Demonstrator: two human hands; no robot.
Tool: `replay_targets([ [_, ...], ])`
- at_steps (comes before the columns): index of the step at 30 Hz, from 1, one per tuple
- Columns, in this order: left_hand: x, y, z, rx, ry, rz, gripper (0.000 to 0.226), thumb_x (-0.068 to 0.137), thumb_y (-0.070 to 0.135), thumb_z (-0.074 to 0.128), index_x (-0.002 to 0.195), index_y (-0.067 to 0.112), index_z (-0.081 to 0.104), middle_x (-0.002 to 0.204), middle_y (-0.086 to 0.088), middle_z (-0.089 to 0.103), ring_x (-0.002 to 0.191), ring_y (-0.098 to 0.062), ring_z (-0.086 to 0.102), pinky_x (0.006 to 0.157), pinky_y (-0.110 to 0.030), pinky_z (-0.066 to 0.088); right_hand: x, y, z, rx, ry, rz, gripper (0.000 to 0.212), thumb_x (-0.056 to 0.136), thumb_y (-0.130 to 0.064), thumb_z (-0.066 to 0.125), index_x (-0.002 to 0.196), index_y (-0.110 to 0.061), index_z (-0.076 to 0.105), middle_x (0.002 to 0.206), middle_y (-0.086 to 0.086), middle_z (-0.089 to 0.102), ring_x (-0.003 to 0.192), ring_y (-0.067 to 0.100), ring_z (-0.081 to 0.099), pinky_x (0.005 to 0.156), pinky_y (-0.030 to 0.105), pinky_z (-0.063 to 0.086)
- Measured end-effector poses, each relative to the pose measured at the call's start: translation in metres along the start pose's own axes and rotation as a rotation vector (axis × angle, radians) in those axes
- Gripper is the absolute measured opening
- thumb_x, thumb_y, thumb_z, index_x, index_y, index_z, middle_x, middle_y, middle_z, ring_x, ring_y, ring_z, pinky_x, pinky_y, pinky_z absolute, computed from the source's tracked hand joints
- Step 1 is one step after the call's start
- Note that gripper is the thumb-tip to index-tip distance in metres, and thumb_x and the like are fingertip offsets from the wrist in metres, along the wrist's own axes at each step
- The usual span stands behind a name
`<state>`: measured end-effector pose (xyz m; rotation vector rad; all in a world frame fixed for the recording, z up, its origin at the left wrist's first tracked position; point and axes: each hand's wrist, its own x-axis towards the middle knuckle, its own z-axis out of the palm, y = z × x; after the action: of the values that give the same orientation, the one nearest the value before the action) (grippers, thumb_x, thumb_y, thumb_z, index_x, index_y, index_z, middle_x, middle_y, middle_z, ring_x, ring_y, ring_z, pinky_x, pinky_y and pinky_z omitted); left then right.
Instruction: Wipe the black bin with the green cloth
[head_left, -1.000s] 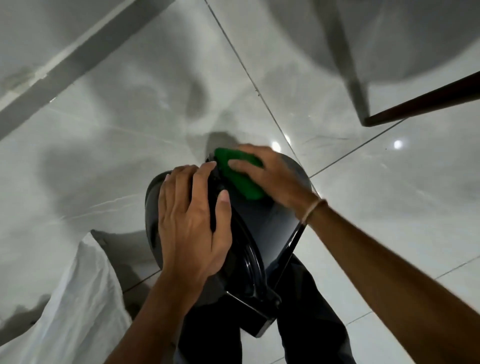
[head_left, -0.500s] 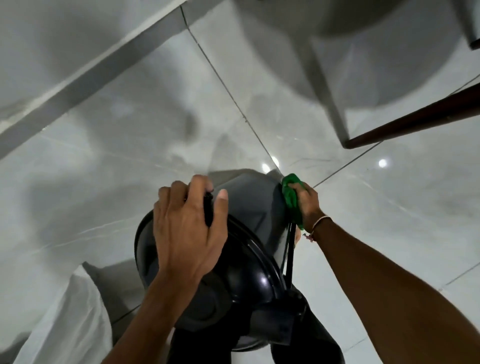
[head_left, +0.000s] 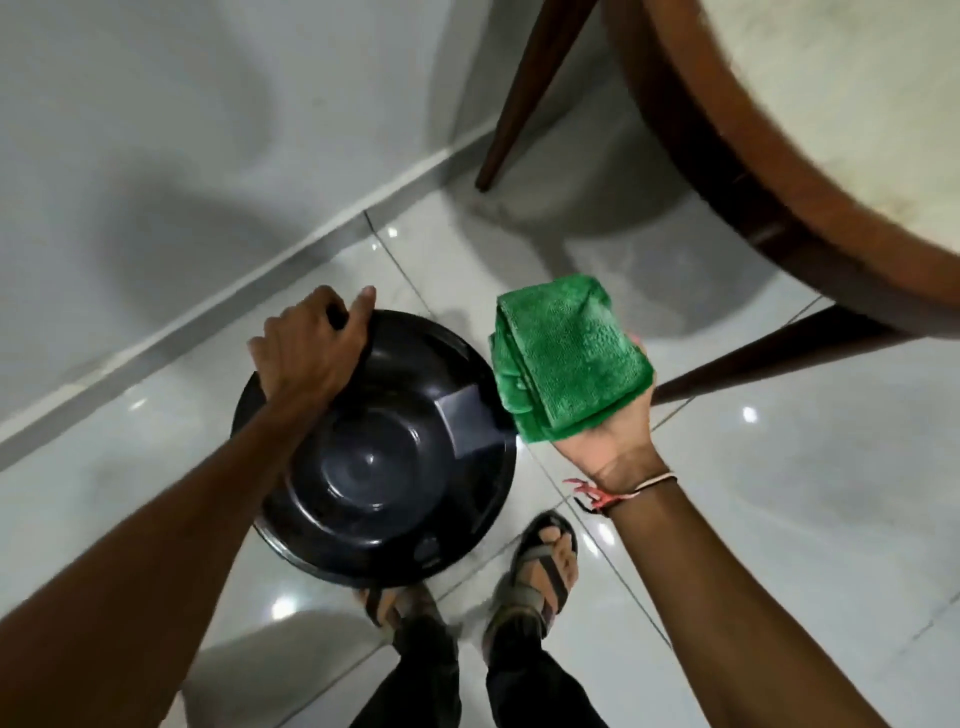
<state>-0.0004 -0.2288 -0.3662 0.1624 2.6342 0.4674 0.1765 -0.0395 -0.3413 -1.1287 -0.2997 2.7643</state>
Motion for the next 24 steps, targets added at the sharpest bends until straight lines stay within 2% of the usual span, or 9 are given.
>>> replay_targets([
  [2, 0.031, 0.007, -0.003, 0.044, -0.026, -0.036, 0.062, 0.104, 0.068, 0.039, 0.119, 0.014, 0.066, 0.127, -0.027, 0.070, 0.128, -0.049, 0.059, 0.115, -0.058, 0.037, 0.004, 0.006, 0.021, 0.059, -0.077, -0.006, 0.044, 0.058, -0.036, 0.081, 0.095, -0.013, 0.079, 0.102, 0.012, 0.078, 0.096, 0.032, 0.076, 0.101, 0.045, 0.058],
  [4, 0.051, 0.009, -0.002, 0.058, -0.037, -0.054, 0.064, 0.103, 0.069, 0.040, 0.123, 0.014, 0.066, 0.130, -0.028, 0.068, 0.129, -0.050, 0.058, 0.115, -0.057, 0.038, 0.007, 0.013, 0.040, 0.130, -0.208, 0.037, 0.046, 0.074, -0.038, 0.072, 0.112, -0.012, 0.072, 0.120, 0.016, 0.070, 0.115, 0.036, 0.065, 0.118, 0.059, 0.043],
  [6, 0.061, 0.010, -0.002, 0.077, -0.021, -0.037, 0.064, 0.103, 0.068, 0.043, 0.124, 0.013, 0.067, 0.131, -0.031, 0.066, 0.130, -0.052, 0.056, 0.113, -0.058, 0.040, 0.009, 0.016, 0.056, 0.191, -0.314, 0.082, 0.056, 0.082, -0.043, 0.062, 0.130, -0.014, 0.058, 0.132, 0.018, 0.058, 0.124, 0.038, 0.054, 0.122, 0.069, 0.032],
  [10, 0.058, 0.018, -0.010, 0.028, -0.004, 0.031, 0.059, 0.102, 0.061, 0.052, 0.130, 0.011, 0.066, 0.131, -0.033, 0.059, 0.128, -0.055, 0.056, 0.110, -0.063, 0.044, -0.007, -0.016, 0.095, 0.103, -0.332, 0.064, 0.048, 0.085, -0.042, 0.055, 0.114, -0.007, 0.068, 0.120, 0.018, 0.063, 0.109, 0.035, 0.059, 0.103, 0.050, 0.054],
  [12, 0.046, 0.027, -0.024, 0.021, 0.061, 0.096, 0.055, 0.102, 0.056, 0.057, 0.139, 0.015, 0.058, 0.134, -0.032, 0.056, 0.129, -0.055, 0.054, 0.110, -0.066, 0.043, -0.024, -0.048, 0.120, -0.128, -0.293, -0.078, 0.044, 0.078, -0.041, 0.065, 0.107, -0.009, 0.074, 0.106, 0.014, 0.070, 0.093, 0.031, 0.064, 0.087, 0.041, 0.050],
  [15, 0.010, 0.061, -0.066, 0.033, 0.258, 0.322, 0.058, 0.103, 0.055, 0.052, 0.148, 0.019, 0.050, 0.134, -0.028, 0.057, 0.124, -0.051, 0.056, 0.103, -0.064, 0.046, -0.063, -0.111, 0.158, -0.589, -0.025, -0.626, 0.041, 0.071, -0.032, 0.074, 0.110, -0.019, 0.071, 0.094, 0.000, 0.072, 0.079, 0.020, 0.068, 0.069, 0.034, 0.056],
  [18, -0.020, 0.117, -0.116, 0.099, 0.433, 0.598, 0.062, 0.101, 0.054, 0.049, 0.150, 0.015, 0.056, 0.139, -0.024, 0.063, 0.128, -0.045, 0.061, 0.103, -0.058, 0.048, -0.075, -0.172, 0.175, -1.302, 0.383, -1.149, 0.037, 0.083, -0.031, 0.065, 0.118, -0.017, 0.065, 0.105, 0.001, 0.069, 0.097, 0.022, 0.066, 0.081, 0.034, 0.052],
  [20, -0.034, 0.152, -0.135, 0.166, 0.501, 0.707, 0.061, 0.101, 0.050, 0.055, 0.149, 0.013, 0.059, 0.142, -0.026, 0.064, 0.130, -0.045, 0.064, 0.105, -0.056, 0.049, -0.065, -0.208, 0.166, -1.721, 0.563, -1.130, 0.041, 0.092, -0.029, 0.061, 0.129, -0.013, 0.060, 0.125, 0.012, 0.063, 0.119, 0.033, 0.056, 0.095, 0.038, 0.044],
  [24, -0.038, 0.212, -0.170, 0.368, 0.595, 0.840, 0.064, 0.104, 0.054, 0.052, 0.154, 0.014, 0.055, 0.150, -0.026, 0.061, 0.137, -0.041, 0.063, 0.110, -0.055, 0.050, -0.039, -0.250, 0.151, -2.183, 0.646, -0.664, 0.046, 0.105, -0.035, 0.050, 0.146, -0.014, 0.047, 0.153, 0.016, 0.046, 0.146, 0.039, 0.039, 0.120, 0.061, 0.031],
])
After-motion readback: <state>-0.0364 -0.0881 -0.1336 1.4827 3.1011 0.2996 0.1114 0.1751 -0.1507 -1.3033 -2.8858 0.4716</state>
